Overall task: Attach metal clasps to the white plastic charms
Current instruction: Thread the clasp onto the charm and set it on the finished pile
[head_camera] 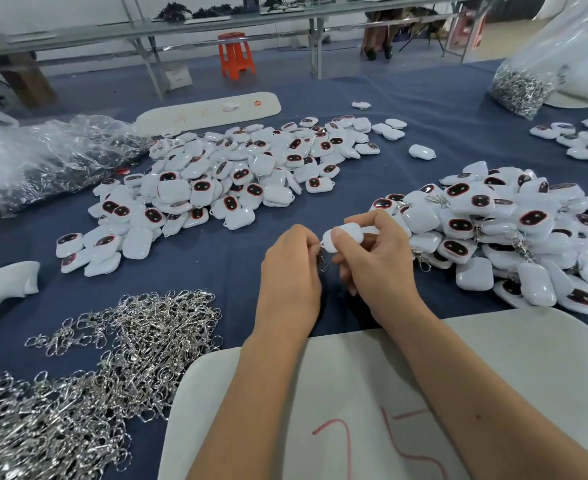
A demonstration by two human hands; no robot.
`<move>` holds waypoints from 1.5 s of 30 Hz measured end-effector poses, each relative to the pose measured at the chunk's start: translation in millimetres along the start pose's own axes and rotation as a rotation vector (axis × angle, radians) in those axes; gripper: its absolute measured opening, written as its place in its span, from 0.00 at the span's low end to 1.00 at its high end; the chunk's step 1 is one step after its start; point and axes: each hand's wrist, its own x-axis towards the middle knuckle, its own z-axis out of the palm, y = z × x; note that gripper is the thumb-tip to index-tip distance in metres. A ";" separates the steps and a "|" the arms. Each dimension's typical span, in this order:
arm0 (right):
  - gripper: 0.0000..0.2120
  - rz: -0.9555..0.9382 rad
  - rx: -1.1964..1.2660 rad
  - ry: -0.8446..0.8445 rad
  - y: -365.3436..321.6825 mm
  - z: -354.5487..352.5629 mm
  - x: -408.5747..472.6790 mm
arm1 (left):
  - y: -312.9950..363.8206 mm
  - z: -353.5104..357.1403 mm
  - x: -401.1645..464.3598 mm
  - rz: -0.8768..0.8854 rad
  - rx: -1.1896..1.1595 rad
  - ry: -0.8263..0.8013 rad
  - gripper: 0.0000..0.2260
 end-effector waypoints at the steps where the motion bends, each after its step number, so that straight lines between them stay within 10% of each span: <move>1: 0.07 0.007 0.021 0.003 -0.5 -0.5 0.3 | -1.7 0.0 0.4 0.010 -0.039 0.012 0.06; 23: 0.03 0.134 0.250 -0.104 -3.3 -6.7 6.1 | -9.9 -14.6 2.6 0.193 -0.177 0.081 0.04; 36: 0.09 -0.291 -0.369 -0.033 5.5 4.2 -4.0 | -3.3 -21.9 7.4 0.138 0.343 -0.195 0.07; 45: 0.01 0.118 0.403 -0.148 -9.2 -4.3 1.1 | 6.7 0.5 1.1 -0.308 -0.858 0.004 0.05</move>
